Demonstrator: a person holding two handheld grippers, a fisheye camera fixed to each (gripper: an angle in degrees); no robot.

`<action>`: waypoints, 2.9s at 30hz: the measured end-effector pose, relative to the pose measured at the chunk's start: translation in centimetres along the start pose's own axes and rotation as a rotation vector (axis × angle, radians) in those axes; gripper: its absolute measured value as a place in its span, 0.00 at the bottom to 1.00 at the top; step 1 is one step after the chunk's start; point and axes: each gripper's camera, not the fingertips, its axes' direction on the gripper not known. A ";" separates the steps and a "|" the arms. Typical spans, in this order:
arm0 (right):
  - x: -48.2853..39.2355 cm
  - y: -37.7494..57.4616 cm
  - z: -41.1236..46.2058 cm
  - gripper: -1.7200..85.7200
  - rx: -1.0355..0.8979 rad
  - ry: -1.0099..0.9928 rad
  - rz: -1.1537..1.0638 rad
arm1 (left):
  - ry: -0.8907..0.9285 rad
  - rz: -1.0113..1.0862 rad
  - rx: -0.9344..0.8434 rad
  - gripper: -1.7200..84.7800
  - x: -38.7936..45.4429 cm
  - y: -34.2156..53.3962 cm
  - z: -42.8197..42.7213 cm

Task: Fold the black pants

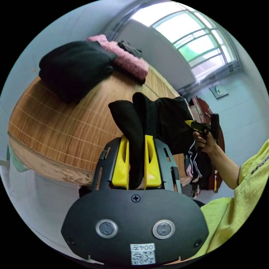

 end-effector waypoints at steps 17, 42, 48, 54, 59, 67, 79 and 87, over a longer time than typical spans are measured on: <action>-12.5 -42.5 13.0 0.11 -0.199 0.034 -0.413 | -0.029 -0.246 0.431 0.12 -16.1 -10.7 -8.3; -8.7 -35.3 25.2 0.17 0.115 -0.160 0.218 | 0.139 -0.109 0.028 0.06 -29.0 -25.1 5.7; -3.6 -24.8 19.9 0.24 0.352 -0.341 0.377 | 0.202 0.067 -0.048 0.33 -28.1 -30.1 2.2; 1.2 -18.1 26.5 0.32 0.396 -0.523 0.545 | 0.141 0.206 -0.255 0.45 -28.7 -38.0 10.6; 2.1 -18.1 31.1 0.33 0.382 -0.545 0.528 | 0.015 0.354 -0.448 0.49 -28.4 -41.1 18.1; 3.1 -20.0 34.2 0.37 0.450 -0.550 0.489 | 0.198 0.282 -0.595 0.52 -34.2 -42.4 26.9; 5.0 -23.8 36.9 0.39 0.345 -0.702 0.425 | 0.306 0.456 -0.763 0.47 -31.5 -43.0 33.6; 6.5 -28.0 38.2 0.39 0.163 -0.776 0.348 | 0.448 0.350 -0.741 0.43 -36.2 -44.4 36.7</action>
